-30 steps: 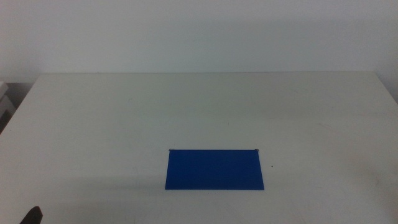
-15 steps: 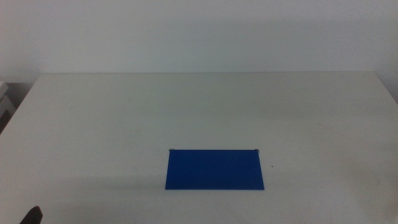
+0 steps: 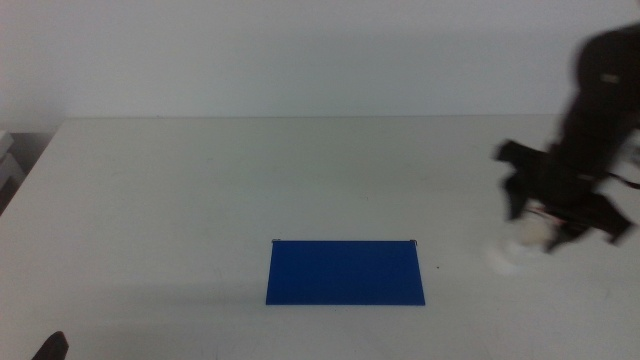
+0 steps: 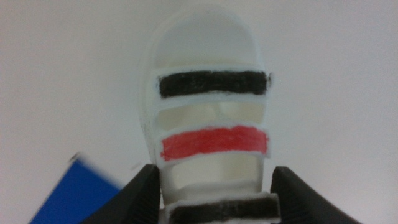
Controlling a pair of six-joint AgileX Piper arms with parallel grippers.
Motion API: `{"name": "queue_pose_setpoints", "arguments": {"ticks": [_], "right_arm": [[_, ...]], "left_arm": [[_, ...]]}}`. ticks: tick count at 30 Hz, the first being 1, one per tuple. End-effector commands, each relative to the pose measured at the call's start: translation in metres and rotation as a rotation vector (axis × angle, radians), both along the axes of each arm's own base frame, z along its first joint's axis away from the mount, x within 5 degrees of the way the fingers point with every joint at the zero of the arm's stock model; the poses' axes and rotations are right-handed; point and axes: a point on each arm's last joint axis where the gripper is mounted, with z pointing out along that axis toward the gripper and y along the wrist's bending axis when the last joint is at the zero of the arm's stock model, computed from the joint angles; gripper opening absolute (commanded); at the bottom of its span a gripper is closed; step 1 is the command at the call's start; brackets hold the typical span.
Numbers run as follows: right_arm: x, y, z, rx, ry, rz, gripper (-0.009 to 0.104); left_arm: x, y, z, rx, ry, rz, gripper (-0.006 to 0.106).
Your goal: Use one arm to grab the shoe from the table and place it on the mat.
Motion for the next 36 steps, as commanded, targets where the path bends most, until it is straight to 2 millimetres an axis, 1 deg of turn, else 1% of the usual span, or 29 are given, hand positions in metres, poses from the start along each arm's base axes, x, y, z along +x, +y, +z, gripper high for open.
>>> {"name": "queue_pose_setpoints", "arguments": {"ticks": [1,4,6,9,11,13,16,19,24,27,30,32,34,36], "right_arm": [[0.011,0.029,0.019,0.023,-0.05,0.05,-0.004],[0.027,0.067,0.017,0.017,-0.021,0.11,-0.004],[0.037,0.091,0.011,0.007,0.006,0.145,-0.004],[0.048,0.126,0.011,0.035,-0.014,0.209,-0.004],[0.053,0.145,0.007,0.058,-0.02,0.238,-0.004],[0.054,0.156,0.002,0.069,-0.014,0.255,-0.004],[0.055,0.163,-0.006,0.073,0.006,0.274,-0.004],[0.054,0.164,-0.008,0.061,0.007,0.333,-0.004],[0.054,0.164,-0.007,0.033,-0.001,0.531,-0.004],[0.054,0.164,-0.007,-0.011,-0.014,0.75,-0.004],[0.054,0.164,-0.007,-0.059,-0.026,1.013,-0.004],[0.055,0.162,-0.007,-0.131,-0.037,1.245,-0.004],[0.056,0.161,-0.007,-0.187,-0.042,1.425,-0.004],[0.056,0.161,-0.007,-0.213,-0.046,1.558,-0.004]], "left_arm": [[0.001,0.0,0.006,-0.016,-0.086,0.003,0.094],[0.001,0.0,0.006,-0.016,-0.086,0.003,0.094],[0.001,0.0,0.006,-0.016,-0.086,0.003,0.094],[0.001,0.0,0.006,-0.016,-0.086,0.003,0.094],[0.001,0.0,0.006,-0.016,-0.086,0.003,0.094],[0.001,0.0,0.006,-0.016,-0.086,0.003,0.094],[0.001,0.0,0.006,-0.016,-0.086,0.003,0.094],[0.001,0.0,0.006,-0.016,-0.086,0.003,0.094],[0.001,0.0,0.006,-0.016,-0.086,0.003,0.094],[0.001,0.0,0.006,-0.016,-0.086,0.003,0.094],[0.001,0.0,0.006,-0.016,-0.086,0.003,0.094],[0.001,0.0,0.006,-0.016,-0.086,0.003,0.094],[0.001,0.0,0.006,-0.016,-0.086,0.003,0.094],[0.001,0.0,0.006,-0.016,-0.086,0.003,0.094]]}}
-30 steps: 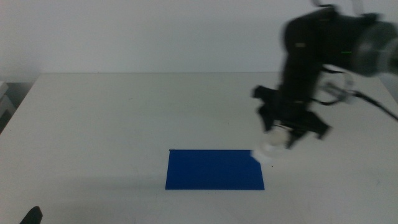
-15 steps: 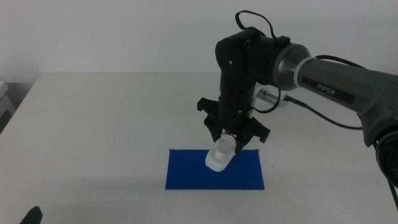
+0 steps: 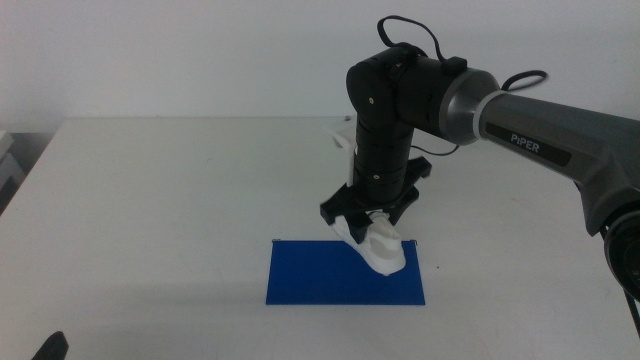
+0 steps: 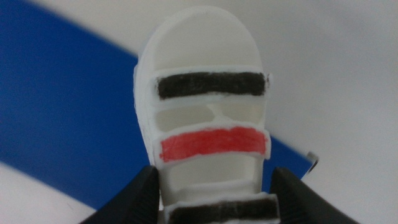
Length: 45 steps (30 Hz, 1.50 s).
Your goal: Use one arm to grab the shoe from the table and place it on the mat.
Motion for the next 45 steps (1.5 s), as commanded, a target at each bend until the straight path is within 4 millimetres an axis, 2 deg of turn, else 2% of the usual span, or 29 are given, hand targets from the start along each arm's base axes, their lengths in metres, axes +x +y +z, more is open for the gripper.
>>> {"name": "queue_pose_setpoints", "arguments": {"ticks": [1,8,13,21,23,33,45], "right_arm": [[-0.007,-0.007,0.038,-0.036,-0.054,0.223,-0.004],[-0.007,-0.007,0.038,-0.111,-0.087,0.734,-0.004],[-0.008,-0.006,0.038,-0.128,-0.097,0.916,-0.004],[-0.009,-0.004,0.038,-0.115,-0.101,0.936,-0.004],[-0.012,0.002,0.038,-0.114,-0.106,0.952,-0.004],[-0.017,0.025,0.019,-0.099,-0.112,0.994,-0.004],[-0.019,0.03,0.011,-0.078,-0.086,0.967,-0.004]], "left_arm": [[0.001,0.0,0.006,-0.016,-0.086,0.003,0.094],[0.001,0.0,0.006,-0.016,-0.086,0.003,0.094],[0.001,0.0,0.006,-0.016,-0.086,0.003,0.094],[0.001,0.0,0.006,-0.016,-0.086,0.003,0.094],[0.001,0.0,0.006,-0.016,-0.086,0.003,0.094],[0.001,0.0,0.006,-0.016,-0.086,0.003,0.094],[0.001,0.0,0.006,-0.016,-0.086,0.003,0.094]]}}
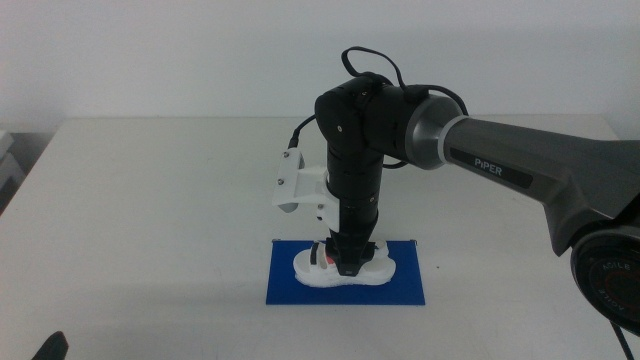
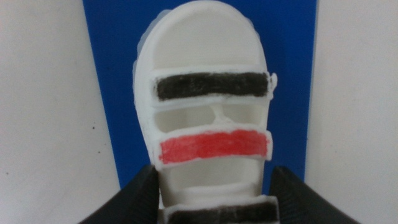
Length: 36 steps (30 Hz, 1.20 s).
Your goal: Use one arm to grab the shoe from the table and place it on the mat.
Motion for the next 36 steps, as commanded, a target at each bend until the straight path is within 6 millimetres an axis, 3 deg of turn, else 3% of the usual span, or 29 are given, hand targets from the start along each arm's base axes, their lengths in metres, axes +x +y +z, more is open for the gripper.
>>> {"name": "queue_pose_setpoints", "arguments": {"ticks": [1,5,7,8,10,14,19,25,31,36], "right_arm": [[-0.002,-0.001,0.033,0.05,-0.059,-0.012,-0.003],[-0.002,-0.001,0.033,0.051,-0.058,-0.018,0.003],[-0.002,-0.001,0.033,0.052,-0.059,-0.018,0.015],[-0.002,0.0,0.033,0.061,-0.051,-0.02,0.055],[-0.003,0.0,0.034,0.065,-0.048,-0.021,0.071],[-0.006,-0.001,0.05,0.101,-0.077,-0.024,0.091],[-0.016,-0.02,0.106,0.223,-0.16,-0.125,0.092],[-0.047,-0.079,0.163,0.448,-0.316,-0.428,0.092],[-0.102,-0.16,0.191,0.696,-0.518,-0.731,0.092],[-0.154,-0.211,0.193,0.812,-0.673,-0.895,0.092]], "left_arm": [[0.001,0.0,0.006,-0.016,-0.086,0.003,0.094],[0.001,0.0,0.006,-0.016,-0.086,0.003,0.094],[0.001,0.0,0.006,-0.016,-0.086,0.003,0.094],[0.001,0.0,0.006,-0.016,-0.086,0.003,0.094],[0.001,0.0,0.006,-0.016,-0.086,0.003,0.094],[0.001,0.0,0.006,-0.016,-0.086,0.003,0.094],[0.001,0.0,0.006,-0.016,-0.086,0.003,0.094],[0.001,0.0,0.006,-0.016,-0.086,0.003,0.094],[0.001,0.0,0.006,-0.016,-0.086,0.003,0.094],[0.001,0.0,0.006,-0.016,-0.086,0.003,0.094]]}}
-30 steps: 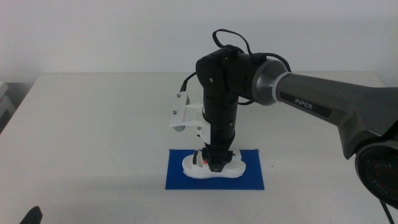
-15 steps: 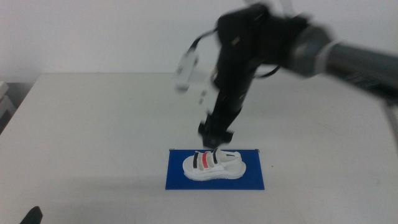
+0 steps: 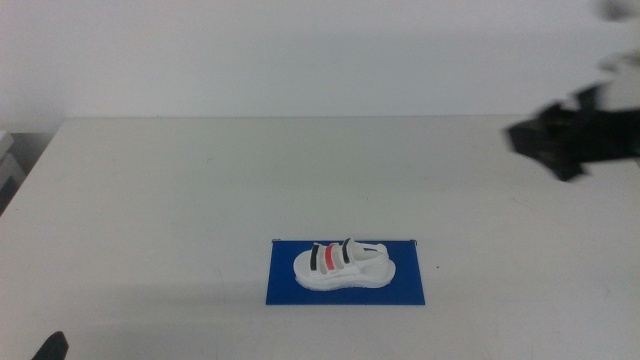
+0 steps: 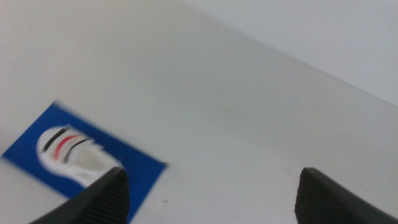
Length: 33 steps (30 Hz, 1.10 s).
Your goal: Use one arm to grab the shoe from the table and place it on the mat.
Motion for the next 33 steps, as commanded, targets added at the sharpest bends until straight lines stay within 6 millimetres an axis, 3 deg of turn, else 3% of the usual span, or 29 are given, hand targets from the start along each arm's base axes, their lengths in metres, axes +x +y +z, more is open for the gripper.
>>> {"name": "queue_pose_setpoints", "arguments": {"ticks": [1,6,11,16,25,33], "right_arm": [[-0.025,-0.022,0.017,0.082,-0.165,-0.093,0.092],[-0.071,-0.056,-0.002,0.15,-0.27,-0.256,0.092],[-0.106,-0.071,-0.032,0.228,-0.367,-0.322,0.092],[-0.135,-0.08,-0.076,0.226,-0.429,-0.372,0.092],[-0.162,-0.083,-0.126,0.256,-0.505,-0.367,0.092],[-0.169,-0.083,-0.161,0.258,-0.517,-0.364,0.092]], "left_arm": [[0.001,0.0,0.006,-0.016,-0.086,0.003,0.094],[0.001,0.0,0.006,-0.016,-0.086,0.003,0.094],[0.001,0.0,0.006,-0.016,-0.086,0.003,0.094],[0.001,0.0,0.006,-0.016,-0.086,0.003,0.094],[0.001,0.0,0.006,-0.016,-0.086,0.003,0.094],[0.0,0.0,0.006,-0.016,-0.086,0.003,0.094]]}}
